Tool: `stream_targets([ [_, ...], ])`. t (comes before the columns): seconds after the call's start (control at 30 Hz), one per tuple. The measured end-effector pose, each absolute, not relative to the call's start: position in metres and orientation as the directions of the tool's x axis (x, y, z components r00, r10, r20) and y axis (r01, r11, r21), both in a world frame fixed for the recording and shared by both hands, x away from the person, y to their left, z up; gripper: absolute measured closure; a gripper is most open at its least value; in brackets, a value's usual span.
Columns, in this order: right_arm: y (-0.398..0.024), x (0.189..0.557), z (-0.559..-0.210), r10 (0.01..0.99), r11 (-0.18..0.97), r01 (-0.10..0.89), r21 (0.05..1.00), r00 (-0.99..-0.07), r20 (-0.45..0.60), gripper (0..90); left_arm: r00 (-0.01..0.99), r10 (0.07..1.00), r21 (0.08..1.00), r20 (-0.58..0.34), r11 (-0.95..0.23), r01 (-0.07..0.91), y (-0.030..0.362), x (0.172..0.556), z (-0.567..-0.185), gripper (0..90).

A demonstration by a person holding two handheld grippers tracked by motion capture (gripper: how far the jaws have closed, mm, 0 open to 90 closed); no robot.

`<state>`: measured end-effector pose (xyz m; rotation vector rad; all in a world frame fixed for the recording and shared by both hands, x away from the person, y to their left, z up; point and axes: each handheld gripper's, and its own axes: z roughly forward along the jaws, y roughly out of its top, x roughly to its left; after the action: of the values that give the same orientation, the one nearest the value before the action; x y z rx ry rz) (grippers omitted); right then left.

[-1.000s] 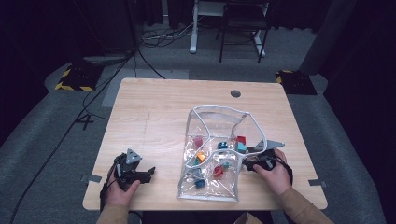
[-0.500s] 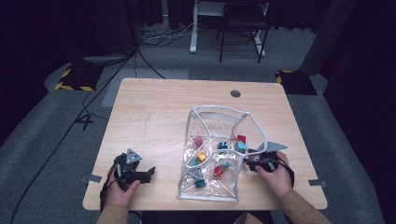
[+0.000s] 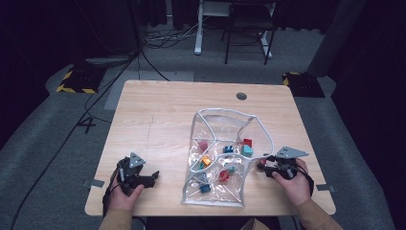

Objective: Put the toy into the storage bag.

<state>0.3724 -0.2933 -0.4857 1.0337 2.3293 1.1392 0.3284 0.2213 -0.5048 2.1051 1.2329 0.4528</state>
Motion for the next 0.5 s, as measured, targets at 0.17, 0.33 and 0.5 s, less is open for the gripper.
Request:
stream_targets([
  [0.17, -0.302, 0.368, -0.47, 0.751, 0.388, 0.451, 0.804, -0.661, 0.008, 48.2, 0.499, 0.866, 0.681, -0.028, -0.349, 0.644, 0.221, 0.328, -0.505, 13.4],
  [0.33, -0.309, 0.365, -0.453, 0.754, 0.37, 0.443, 0.817, -0.657, 0.015, 48.2, 0.499, 0.866, 0.681, -0.029, -0.348, 0.644, 0.221, 0.328, -0.505, 13.4],
  [0.5, -0.315, 0.363, -0.438, 0.757, 0.361, 0.438, 0.823, -0.653, 0.016, 48.1, 0.499, 0.866, 0.681, -0.028, -0.349, 0.644, 0.221, 0.328, -0.505, 13.4],
])
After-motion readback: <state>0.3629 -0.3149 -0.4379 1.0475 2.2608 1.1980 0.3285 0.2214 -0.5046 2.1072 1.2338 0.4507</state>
